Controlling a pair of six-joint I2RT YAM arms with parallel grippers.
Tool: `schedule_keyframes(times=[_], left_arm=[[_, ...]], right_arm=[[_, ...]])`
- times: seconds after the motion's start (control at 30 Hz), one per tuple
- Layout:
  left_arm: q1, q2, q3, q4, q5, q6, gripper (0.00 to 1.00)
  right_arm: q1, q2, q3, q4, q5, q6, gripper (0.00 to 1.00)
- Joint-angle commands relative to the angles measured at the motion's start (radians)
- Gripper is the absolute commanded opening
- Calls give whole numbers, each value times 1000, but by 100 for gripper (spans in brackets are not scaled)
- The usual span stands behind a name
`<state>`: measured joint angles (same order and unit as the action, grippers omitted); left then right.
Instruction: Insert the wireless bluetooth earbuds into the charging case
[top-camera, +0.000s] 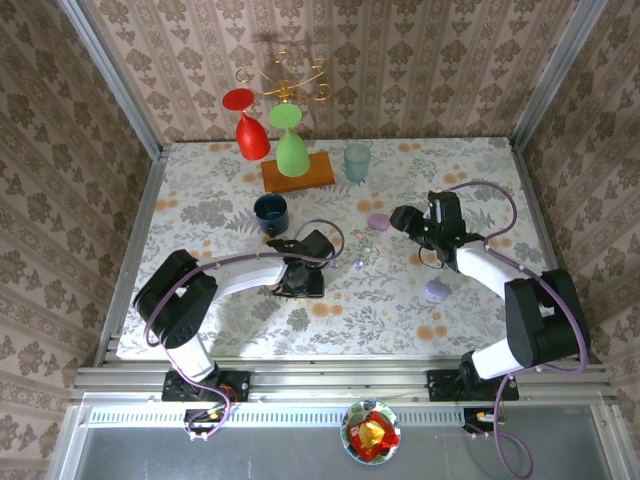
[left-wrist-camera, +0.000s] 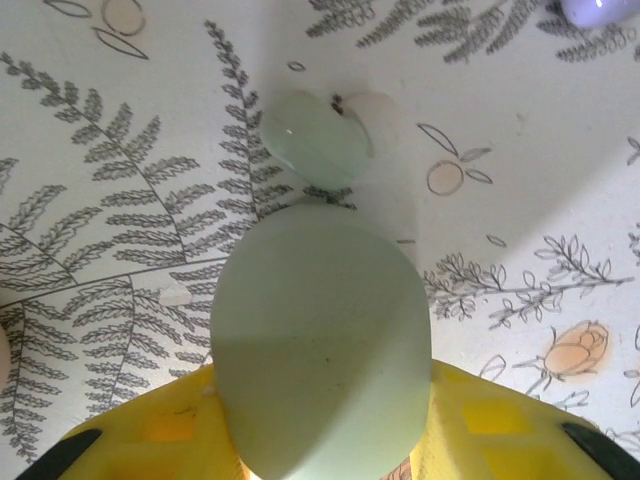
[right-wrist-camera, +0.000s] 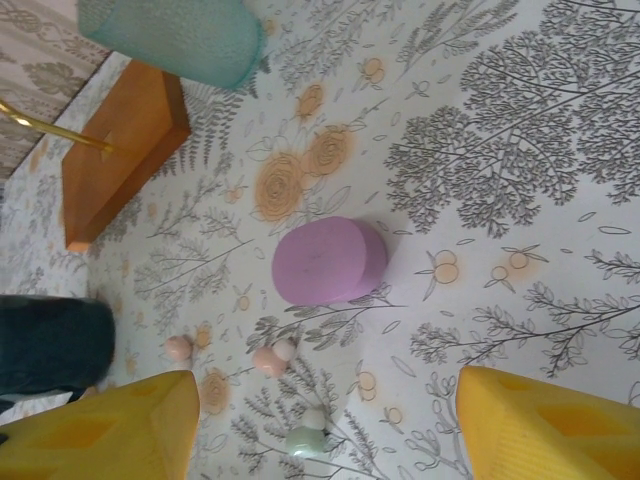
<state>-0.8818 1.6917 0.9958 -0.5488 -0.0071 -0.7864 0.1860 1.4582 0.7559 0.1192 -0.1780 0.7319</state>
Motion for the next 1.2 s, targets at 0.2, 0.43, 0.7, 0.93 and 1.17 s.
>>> schedule_keyframes(times=[0.2, 0.43, 0.7, 0.93, 1.17], left_arm=[[-52, -86, 40, -12, -82, 310, 32], [-50, -136, 20, 101, -10, 637, 27], [-49, -212, -42, 277, 108, 790, 28], [-52, -256, -63, 339, 269, 860, 27], [-52, -253, -63, 360, 287, 870, 27]], right_arm=[[9, -106, -26, -93, -131, -70, 70], [9, -163, -1, -222, -312, -118, 69], [10, -185, -24, -279, -531, -154, 68], [24, -169, -91, -127, -729, -75, 67], [73, -144, -122, 17, -817, 15, 64]])
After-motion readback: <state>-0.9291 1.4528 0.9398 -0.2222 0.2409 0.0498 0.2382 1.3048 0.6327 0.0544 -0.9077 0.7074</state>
